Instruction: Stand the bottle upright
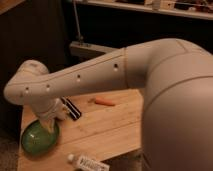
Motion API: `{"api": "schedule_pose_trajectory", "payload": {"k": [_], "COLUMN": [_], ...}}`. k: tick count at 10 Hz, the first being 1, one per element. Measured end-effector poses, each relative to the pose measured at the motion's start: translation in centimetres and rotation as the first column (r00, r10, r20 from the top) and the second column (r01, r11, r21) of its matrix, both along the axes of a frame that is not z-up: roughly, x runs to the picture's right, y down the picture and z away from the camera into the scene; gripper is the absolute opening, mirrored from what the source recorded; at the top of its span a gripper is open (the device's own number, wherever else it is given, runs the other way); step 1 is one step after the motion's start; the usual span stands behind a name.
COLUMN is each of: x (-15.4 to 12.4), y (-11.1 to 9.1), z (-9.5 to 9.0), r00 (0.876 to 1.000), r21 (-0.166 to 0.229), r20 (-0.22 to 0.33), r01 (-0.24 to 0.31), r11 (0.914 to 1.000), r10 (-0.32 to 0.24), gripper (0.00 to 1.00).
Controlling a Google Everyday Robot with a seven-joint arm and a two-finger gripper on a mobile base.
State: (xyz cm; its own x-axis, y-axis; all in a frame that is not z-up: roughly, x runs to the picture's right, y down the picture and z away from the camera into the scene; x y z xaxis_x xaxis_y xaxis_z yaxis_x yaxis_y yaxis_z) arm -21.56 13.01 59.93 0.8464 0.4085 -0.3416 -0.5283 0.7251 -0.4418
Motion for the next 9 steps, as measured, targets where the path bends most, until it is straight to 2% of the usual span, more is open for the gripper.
{"api": "schedule_pose_trajectory", "payload": {"k": [2, 6, 9], "x": [-0.5, -0.5, -1.0], "y": [1.9, 6.6, 9.9], "z": [0.4, 2.3, 3.9], "r00": [0.998, 0.997, 0.995], "r21": [-0.023, -0.077, -0.119], "r20": [-0.020, 0.002, -0.002], "r01": [0.058, 0.072, 0.098], "r11": [0.9980, 0.9944, 0.9880], "r10": [-0.059, -0.072, -0.099], "gripper": [0.65, 0.65, 0.65]}}
